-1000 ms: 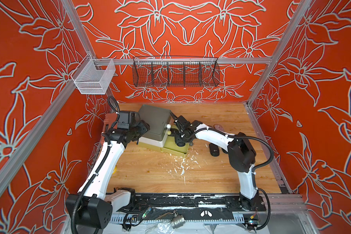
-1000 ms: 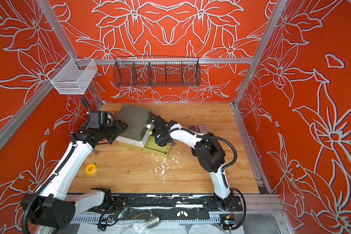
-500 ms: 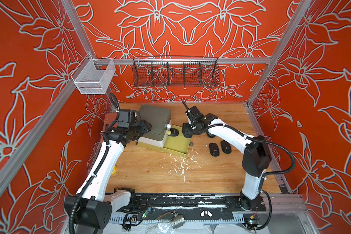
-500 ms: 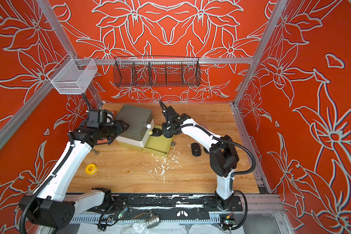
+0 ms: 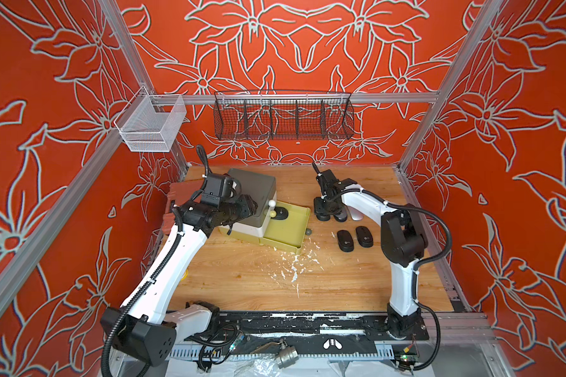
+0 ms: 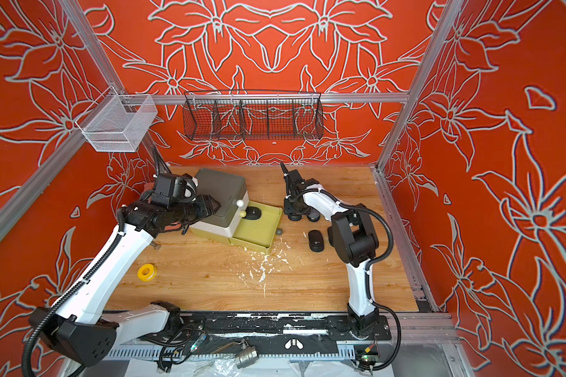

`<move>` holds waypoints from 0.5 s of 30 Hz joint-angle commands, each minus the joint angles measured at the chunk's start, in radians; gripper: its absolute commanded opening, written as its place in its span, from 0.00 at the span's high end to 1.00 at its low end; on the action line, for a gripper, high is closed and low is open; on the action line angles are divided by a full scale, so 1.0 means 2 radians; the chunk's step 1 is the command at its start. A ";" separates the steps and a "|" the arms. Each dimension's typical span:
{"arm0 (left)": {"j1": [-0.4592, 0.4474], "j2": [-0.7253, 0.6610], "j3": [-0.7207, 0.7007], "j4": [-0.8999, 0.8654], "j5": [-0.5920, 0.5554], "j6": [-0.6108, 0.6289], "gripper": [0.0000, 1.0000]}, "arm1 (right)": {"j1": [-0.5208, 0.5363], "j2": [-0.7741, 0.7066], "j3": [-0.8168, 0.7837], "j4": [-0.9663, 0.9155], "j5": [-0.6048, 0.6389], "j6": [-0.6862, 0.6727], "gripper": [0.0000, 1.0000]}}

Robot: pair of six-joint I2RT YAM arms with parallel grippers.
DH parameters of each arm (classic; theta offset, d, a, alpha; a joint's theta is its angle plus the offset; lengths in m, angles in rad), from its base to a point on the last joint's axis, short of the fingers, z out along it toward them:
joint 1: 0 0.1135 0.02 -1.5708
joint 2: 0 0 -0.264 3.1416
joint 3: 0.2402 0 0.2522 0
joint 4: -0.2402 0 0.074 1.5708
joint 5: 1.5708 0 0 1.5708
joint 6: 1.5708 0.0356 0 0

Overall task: Take the mice out of the drawer
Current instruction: Place the mouse at the center of the board.

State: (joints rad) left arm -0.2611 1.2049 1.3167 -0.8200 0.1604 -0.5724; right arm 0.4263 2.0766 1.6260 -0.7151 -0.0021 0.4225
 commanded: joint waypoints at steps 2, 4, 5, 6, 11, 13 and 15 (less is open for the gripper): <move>-0.013 0.005 0.013 -0.002 -0.013 0.005 0.38 | -0.010 0.023 0.023 0.008 0.013 -0.014 0.43; -0.016 0.011 0.020 -0.006 -0.015 0.006 0.38 | -0.011 0.037 0.033 0.005 0.015 -0.021 0.43; -0.016 0.013 0.023 -0.007 -0.015 0.007 0.38 | -0.013 0.042 0.037 0.005 0.018 -0.022 0.43; -0.017 0.015 0.025 -0.007 -0.015 0.007 0.38 | -0.013 0.046 0.039 0.005 0.022 -0.023 0.43; -0.019 0.012 0.028 -0.004 -0.021 0.008 0.38 | -0.017 0.064 0.045 0.013 0.017 -0.023 0.43; -0.019 0.010 0.029 -0.005 -0.024 0.009 0.38 | -0.017 0.068 0.048 0.009 0.014 -0.024 0.42; -0.018 0.011 0.030 -0.006 -0.026 0.010 0.38 | -0.017 0.068 0.047 0.011 0.012 -0.021 0.41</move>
State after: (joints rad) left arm -0.2943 1.2285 1.3529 -0.8219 0.1287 -0.5644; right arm 0.3923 2.1883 1.6951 -0.6861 0.0185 0.3855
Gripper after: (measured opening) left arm 0.625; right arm 0.632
